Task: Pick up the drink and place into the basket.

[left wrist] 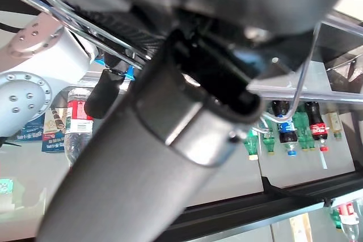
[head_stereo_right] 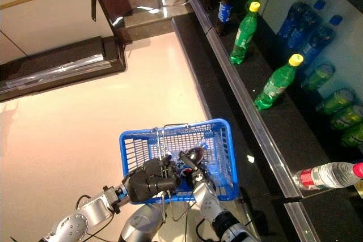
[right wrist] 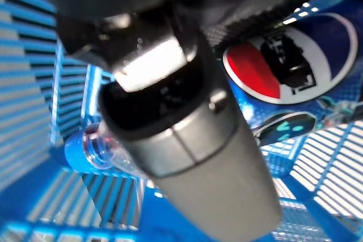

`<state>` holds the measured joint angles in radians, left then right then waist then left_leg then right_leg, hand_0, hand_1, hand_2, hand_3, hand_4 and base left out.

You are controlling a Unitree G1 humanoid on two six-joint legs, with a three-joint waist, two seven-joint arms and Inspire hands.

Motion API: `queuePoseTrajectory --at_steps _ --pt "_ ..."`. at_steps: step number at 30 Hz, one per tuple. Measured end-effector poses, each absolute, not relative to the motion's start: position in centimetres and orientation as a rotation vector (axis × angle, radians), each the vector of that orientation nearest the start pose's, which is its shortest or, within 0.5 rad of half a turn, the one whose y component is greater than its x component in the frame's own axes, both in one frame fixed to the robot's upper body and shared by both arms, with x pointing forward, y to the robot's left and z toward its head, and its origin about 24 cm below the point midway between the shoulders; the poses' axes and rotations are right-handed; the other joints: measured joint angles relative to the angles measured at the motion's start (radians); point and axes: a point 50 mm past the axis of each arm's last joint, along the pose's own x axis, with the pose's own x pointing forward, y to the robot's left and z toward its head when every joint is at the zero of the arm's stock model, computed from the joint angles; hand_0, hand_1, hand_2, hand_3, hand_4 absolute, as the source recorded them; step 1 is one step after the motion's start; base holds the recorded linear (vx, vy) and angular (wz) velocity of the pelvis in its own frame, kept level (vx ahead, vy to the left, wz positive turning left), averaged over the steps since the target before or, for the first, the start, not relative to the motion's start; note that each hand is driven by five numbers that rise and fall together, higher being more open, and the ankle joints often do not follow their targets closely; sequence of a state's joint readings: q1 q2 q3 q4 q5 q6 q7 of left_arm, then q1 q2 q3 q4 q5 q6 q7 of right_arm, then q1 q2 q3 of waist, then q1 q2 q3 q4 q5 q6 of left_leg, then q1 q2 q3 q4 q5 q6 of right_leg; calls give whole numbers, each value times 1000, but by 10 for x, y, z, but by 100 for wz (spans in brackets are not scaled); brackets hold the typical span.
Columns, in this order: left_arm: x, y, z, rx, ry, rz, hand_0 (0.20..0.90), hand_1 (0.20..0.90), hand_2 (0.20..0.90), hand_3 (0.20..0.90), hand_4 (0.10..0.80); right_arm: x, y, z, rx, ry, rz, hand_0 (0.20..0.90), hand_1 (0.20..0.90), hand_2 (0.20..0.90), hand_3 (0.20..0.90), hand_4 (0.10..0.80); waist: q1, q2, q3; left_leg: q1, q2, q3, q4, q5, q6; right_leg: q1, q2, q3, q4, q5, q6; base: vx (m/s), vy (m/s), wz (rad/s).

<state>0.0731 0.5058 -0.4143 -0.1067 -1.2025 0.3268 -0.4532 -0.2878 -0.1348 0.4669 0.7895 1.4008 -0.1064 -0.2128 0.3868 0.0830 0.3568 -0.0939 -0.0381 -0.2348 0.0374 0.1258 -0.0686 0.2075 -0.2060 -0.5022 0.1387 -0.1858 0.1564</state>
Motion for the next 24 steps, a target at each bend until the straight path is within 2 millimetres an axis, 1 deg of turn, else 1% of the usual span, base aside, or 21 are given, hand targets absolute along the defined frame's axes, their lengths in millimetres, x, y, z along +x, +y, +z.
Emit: queuePoseTrajectory --at_steps 1,5,9,13,17,18,21,24 --pt "194 117 23 -810 462 -854 300 300 300 200 100 255 -118 -76 908 694 -276 900 900 900 900 800 0 -1 0 0 0 -2 0 1 0 1 0 -2 0 0 0 -13 -7 5" --pt "194 120 24 -799 465 -854 300 300 300 200 100 255 -119 -78 936 702 -295 900 900 900 900 800 2 -5 3 -1 0 -4 0 1 0 0 0 -4 2 -2 -1 -3 -1 1" --pt "196 122 25 -796 466 -850 300 300 300 200 100 256 -121 -78 960 704 -311 900 900 900 900 800 2 -17 10 -2 0 -4 0 1 0 0 1 -5 3 -2 -1 0 0 0" --pt "197 126 25 -783 477 -835 300 300 300 200 100 263 -118 -72 988 679 -284 900 900 900 900 800 1 -23 12 -9 0 -5 1 1 0 -2 1 -6 4 -2 -1 0 0 0" --pt "198 129 25 -767 476 -826 300 300 300 200 100 274 -112 -57 1017 610 -225 900 900 900 900 800 0 -28 15 -14 0 -7 1 3 0 -4 1 -9 5 -2 -1 0 0 0" --pt "199 132 24 -739 477 -808 300 300 300 200 100 276 -109 -49 1029 576 -195 900 900 900 900 800 -2 -32 18 -14 0 -6 1 3 0 -5 1 -9 5 -2 -1 0 0 0" --pt "200 138 24 -732 469 -782 300 300 300 200 100 281 -103 -33 1059 493 -125 900 900 900 900 800 -5 -43 24 -14 0 -6 1 3 0 -6 1 -8 6 -2 -1 -25 -10 0" --pt "201 142 24 -715 457 -761 300 300 300 200 100 274 -99 -19 1075 410 -35 900 900 900 900 800 -7 -58 33 -15 1 -2 0 3 0 -13 1 -6 8 -2 -1 -42 -35 -1"
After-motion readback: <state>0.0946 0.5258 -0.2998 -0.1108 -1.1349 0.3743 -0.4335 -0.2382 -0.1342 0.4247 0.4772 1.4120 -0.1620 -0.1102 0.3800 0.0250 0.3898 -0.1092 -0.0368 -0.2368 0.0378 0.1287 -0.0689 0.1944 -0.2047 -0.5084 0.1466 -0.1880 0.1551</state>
